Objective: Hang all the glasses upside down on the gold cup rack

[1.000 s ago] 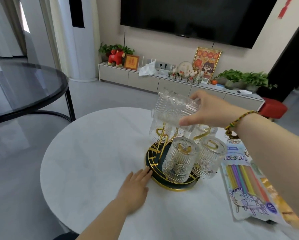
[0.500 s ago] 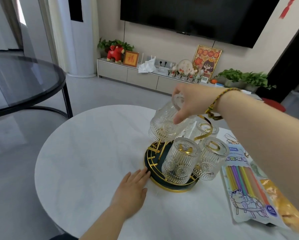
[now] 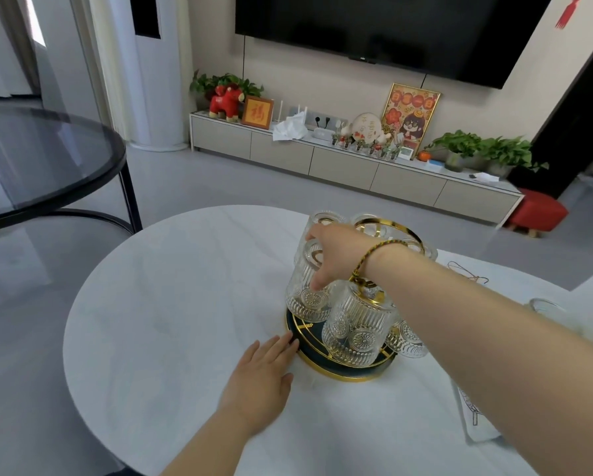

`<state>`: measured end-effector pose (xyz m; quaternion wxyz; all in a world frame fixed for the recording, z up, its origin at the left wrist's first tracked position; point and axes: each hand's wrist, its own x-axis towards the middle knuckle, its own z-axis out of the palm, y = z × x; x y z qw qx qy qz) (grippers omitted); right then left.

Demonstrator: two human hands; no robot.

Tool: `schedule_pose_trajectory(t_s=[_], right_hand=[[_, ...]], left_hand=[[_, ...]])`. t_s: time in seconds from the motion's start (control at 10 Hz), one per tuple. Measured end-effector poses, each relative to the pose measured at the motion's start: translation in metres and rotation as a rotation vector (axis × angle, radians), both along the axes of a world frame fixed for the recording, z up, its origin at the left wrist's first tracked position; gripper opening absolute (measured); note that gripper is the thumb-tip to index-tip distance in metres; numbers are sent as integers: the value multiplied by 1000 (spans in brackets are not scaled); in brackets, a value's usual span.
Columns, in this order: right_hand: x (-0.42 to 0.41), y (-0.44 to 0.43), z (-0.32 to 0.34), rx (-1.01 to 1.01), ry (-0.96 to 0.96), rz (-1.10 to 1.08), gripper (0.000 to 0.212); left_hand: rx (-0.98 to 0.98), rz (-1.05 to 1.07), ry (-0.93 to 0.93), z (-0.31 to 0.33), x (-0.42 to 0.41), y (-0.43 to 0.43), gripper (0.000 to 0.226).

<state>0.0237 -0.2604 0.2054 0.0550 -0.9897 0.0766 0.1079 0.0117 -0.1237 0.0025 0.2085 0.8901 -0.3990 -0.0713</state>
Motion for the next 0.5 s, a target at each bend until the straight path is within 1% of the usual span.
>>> schedule_pose_trajectory(t_s=[0.2,0.3,0.4,0.5], right_hand=[[-3,1,-6,-3,-35,8,75],[-7,3,-7,-14,-39,11,76],[-19,2,-1,11,-98,5,77],[-39,1,6,130,-346,-10,58]], left_hand=[[10,7,0,-1,1,-1,52],[21,7,24,3,1,1,53],[14,64,37,6,-4,8,51],[65,104,1,11,-14,20,47]])
